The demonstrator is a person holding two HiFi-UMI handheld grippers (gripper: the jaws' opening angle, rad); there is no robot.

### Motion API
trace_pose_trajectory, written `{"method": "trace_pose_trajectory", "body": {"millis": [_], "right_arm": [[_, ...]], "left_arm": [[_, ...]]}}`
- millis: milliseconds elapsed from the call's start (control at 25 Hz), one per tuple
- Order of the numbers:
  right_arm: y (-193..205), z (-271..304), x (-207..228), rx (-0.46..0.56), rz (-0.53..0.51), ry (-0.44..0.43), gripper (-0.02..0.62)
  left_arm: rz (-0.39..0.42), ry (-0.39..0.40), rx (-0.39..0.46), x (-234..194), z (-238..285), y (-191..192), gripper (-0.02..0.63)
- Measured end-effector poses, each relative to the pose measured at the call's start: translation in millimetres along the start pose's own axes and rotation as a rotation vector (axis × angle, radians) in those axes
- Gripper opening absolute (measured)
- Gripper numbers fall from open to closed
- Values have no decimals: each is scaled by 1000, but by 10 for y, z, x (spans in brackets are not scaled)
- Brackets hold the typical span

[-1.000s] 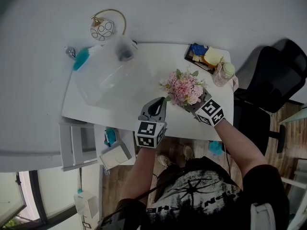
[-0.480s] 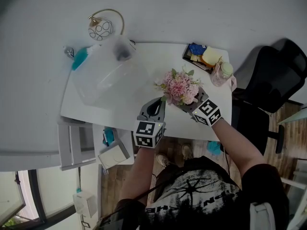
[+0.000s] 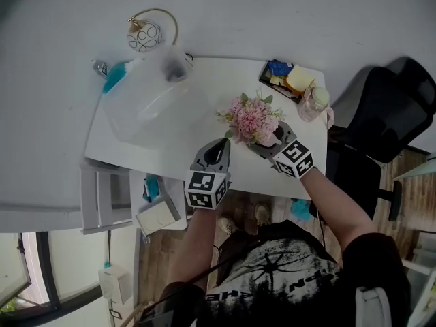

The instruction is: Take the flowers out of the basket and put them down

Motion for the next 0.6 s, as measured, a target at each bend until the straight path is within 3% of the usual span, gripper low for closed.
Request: {"method": "trace_pose_trajectory", "body": {"millis": [440,600], "right_arm": [[173,-368,-86,-41,48,12,317],[29,-558,-174,15,59,27,145]], "left_arm": [[-3,-3,12,296,-239,64,11],[4,5,15,425,-334,64,11]]}}
Point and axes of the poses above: the fingertips, and each gripper's own axes: z forward along the fingers, x to its right, y out of its underside, the point moved 1 cm from there along -z, backward along the fingers, and after that the axes turned 15 degrees about -y, right-handed, at the moved point
